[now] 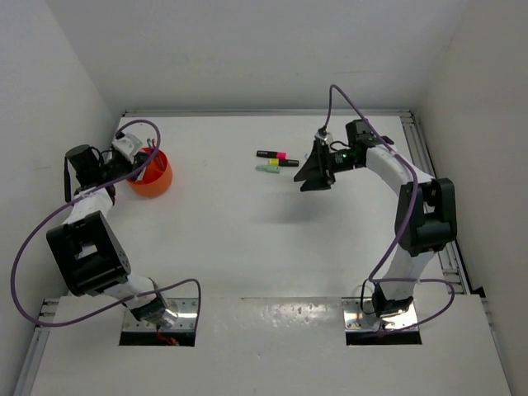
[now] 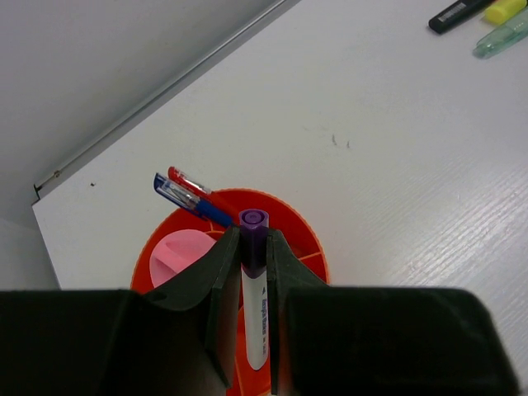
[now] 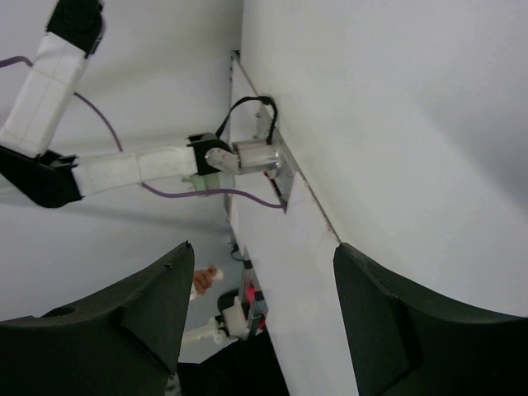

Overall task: Sort the stationery into containers
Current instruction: Place the pen in the storage box.

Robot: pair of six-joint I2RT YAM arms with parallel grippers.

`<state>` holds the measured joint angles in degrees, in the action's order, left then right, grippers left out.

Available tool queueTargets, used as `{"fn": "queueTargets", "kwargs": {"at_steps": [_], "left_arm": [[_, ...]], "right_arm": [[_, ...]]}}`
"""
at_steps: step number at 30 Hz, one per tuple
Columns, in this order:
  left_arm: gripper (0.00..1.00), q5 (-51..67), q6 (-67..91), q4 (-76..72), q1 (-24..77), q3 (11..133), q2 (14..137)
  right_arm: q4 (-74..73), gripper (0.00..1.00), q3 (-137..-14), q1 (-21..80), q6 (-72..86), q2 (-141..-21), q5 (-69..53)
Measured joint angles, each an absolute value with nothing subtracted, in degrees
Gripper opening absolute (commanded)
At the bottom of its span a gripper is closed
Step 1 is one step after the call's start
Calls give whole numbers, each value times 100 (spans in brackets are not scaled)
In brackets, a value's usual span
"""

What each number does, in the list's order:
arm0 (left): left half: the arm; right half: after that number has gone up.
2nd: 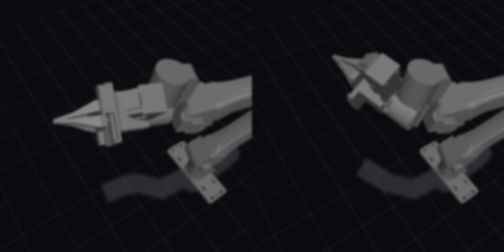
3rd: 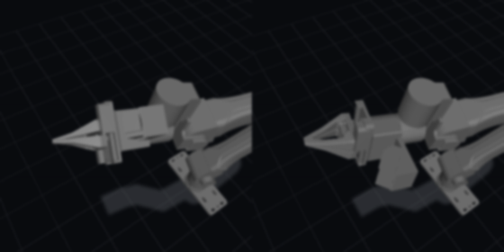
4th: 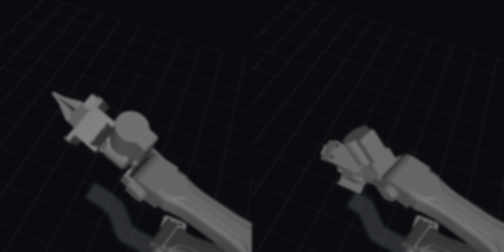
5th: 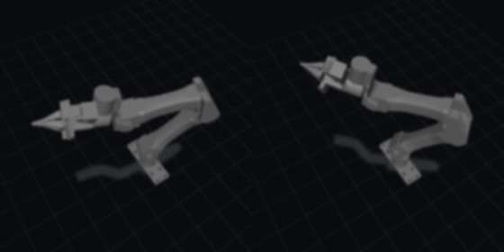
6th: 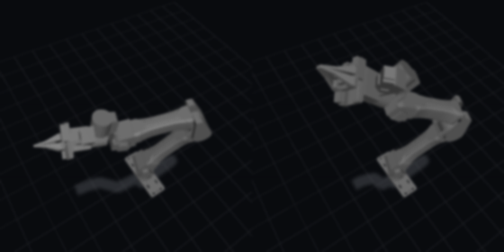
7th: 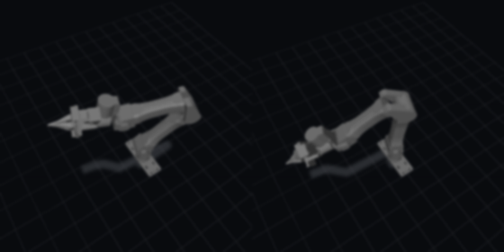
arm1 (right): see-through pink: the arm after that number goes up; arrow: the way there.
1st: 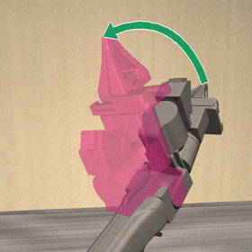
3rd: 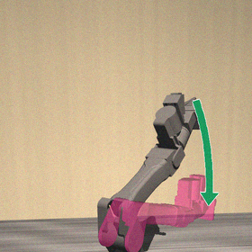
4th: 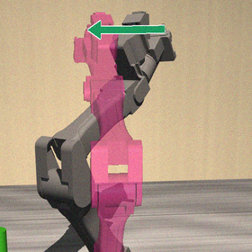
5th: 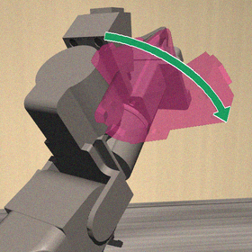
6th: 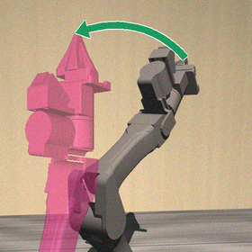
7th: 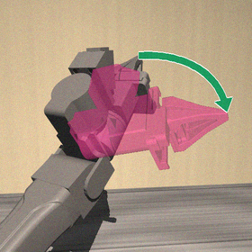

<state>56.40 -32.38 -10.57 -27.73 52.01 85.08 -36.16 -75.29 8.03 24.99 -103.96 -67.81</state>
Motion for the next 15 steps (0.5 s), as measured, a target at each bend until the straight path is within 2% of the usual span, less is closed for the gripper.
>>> {"fn": "queueTargets", "kwargs": {"at_steps": [2,6,7,10,13,15], "left_arm": [[17,5649,-3240,-1063,-2812,5201,8554],[42,5763,-3251,-1079,-2867,5201,8589],[54,5798,-3258,-1076,-2875,5203,8593],[62,5920,-3232,-1000,-2912,5245,8593],[61,6055,-3127,-950,-2963,5378,8593],[60,6139,-2906,-993,-2993,5496,8569]], "right_arm": [[-3664,66,-7531,803,2403,-10396,-6584],[-3830,66,-7553,803,2196,-10405,-6042],[-3905,66,-7588,803,2132,-10416,-5889],[-4069,66,-7754,814,1938,-10457,-5402],[-4143,63,-7913,814,1752,-10486,-4934],[-4213,55,-8007,819,1610,-10488,-4613]]}}
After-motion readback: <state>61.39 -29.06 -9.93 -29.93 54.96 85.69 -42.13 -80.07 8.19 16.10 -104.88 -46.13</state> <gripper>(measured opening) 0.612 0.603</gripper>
